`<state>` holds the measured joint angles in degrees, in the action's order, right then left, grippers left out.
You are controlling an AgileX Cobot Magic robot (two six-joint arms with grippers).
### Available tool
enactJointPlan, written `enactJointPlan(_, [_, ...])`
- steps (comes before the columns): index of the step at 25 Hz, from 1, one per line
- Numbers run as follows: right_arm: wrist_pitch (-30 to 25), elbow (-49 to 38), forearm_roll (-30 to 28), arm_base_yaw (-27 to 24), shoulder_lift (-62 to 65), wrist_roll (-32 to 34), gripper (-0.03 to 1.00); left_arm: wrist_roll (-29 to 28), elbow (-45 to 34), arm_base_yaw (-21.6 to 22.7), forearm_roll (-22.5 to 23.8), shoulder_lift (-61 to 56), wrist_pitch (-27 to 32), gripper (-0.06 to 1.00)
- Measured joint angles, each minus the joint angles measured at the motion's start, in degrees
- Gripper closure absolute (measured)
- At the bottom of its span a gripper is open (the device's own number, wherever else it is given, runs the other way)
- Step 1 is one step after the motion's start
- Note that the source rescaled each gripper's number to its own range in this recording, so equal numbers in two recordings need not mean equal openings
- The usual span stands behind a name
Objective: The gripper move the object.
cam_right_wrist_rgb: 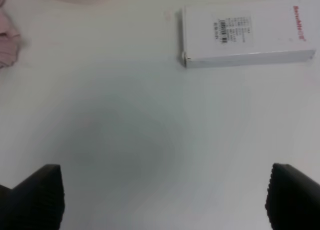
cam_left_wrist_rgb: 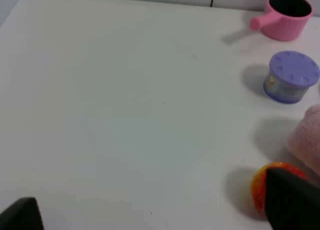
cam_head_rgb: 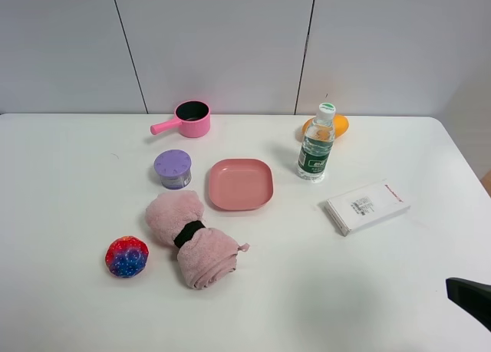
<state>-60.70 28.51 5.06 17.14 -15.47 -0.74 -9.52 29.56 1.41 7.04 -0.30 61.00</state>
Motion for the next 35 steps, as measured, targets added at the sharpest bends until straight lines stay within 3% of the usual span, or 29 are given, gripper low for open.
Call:
enactJointPlan(10, [0.0,0.0,-1.2,-0.4,0.1,0.7,0.49,0.1,0.0,0.0,0.0,0.0,0.0,-0.06])
enactJointPlan(18, [0.0,0.0,-1.2,-8.0,10.2,0.7,0.49,0.0,0.0,0.0,0.0,0.0,0.0,-0.06])
enactJointPlan(26, [-0.1,0.0,-1.2,-19.7,15.6,0.7,0.49,0.0,0.0,0.0,0.1,0.0,0.0,-0.06])
enactJointPlan(35, [-0.1,0.0,-1.2,-25.2,15.6,0.7,0.49,0.1,0.0,0.0,0.7,0.0,0.0,-0.06])
